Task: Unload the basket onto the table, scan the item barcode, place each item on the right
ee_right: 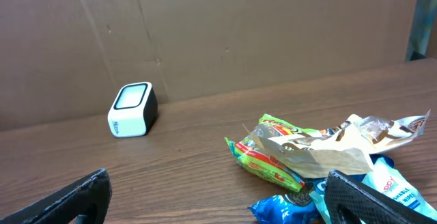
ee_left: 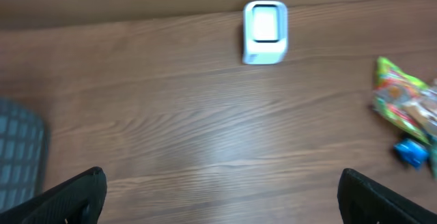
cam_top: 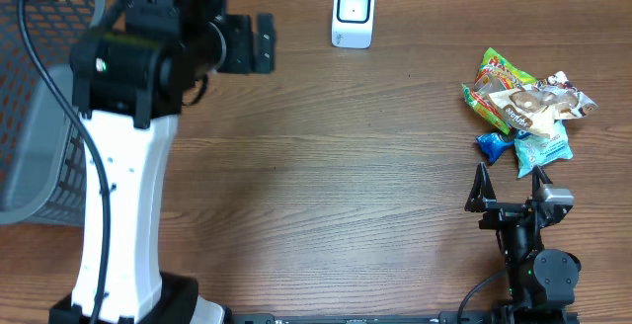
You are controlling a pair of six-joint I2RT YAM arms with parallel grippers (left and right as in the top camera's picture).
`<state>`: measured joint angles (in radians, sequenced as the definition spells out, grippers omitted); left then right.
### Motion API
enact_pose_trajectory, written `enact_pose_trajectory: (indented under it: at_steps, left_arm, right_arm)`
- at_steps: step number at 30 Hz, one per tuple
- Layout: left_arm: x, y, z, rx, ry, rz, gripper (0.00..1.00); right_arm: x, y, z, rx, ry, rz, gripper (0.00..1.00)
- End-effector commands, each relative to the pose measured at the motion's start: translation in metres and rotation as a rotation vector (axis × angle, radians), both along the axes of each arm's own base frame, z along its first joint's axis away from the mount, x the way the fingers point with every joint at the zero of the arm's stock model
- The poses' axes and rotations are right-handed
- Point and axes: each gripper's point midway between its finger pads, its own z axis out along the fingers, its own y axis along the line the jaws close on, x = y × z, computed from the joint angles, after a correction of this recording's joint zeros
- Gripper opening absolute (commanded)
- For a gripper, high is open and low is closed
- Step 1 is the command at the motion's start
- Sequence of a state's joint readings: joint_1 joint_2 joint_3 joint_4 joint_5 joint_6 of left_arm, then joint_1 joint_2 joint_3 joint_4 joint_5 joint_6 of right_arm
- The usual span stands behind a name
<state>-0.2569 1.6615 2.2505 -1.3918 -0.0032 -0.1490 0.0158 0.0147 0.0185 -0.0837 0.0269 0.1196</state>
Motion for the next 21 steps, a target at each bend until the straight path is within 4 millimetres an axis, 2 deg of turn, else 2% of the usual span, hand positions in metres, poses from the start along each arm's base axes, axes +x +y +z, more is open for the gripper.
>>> enact_pose_trajectory:
  at_steps: [1, 8, 11, 15, 21]
  left_arm:
    - [-0.024, -0.012, 0.026, -0.008, -0.074, -0.060, 1.00]
    - [-0.050, -0.002, 0.042, -0.019, -0.125, -0.056, 1.00]
    - [-0.058, 0.019, 0.039, 0.030, -0.144, -0.004, 1.00]
    - [-0.054, 0.045, 0.038, 0.057, -0.264, 0.063, 1.00]
    - [-0.055, 0.073, 0.016, 0.118, -0.516, 0.070, 1.00]
  right_arm:
    - [0.000, 0.000, -0.002, 0.004, -0.005, -0.001, 1.00]
    - [0.000, 0.000, -0.002, 0.004, -0.005, -0.001, 1.00]
    - [0.000, 0.000, -0.002, 0.004, -0.005, -0.001, 1.00]
    - [0.000, 0.000, -0.002, 0.004, -0.005, -0.001, 1.00]
    - [0.000, 0.000, -0.002, 0.004, -0.005, -0.001, 1.00]
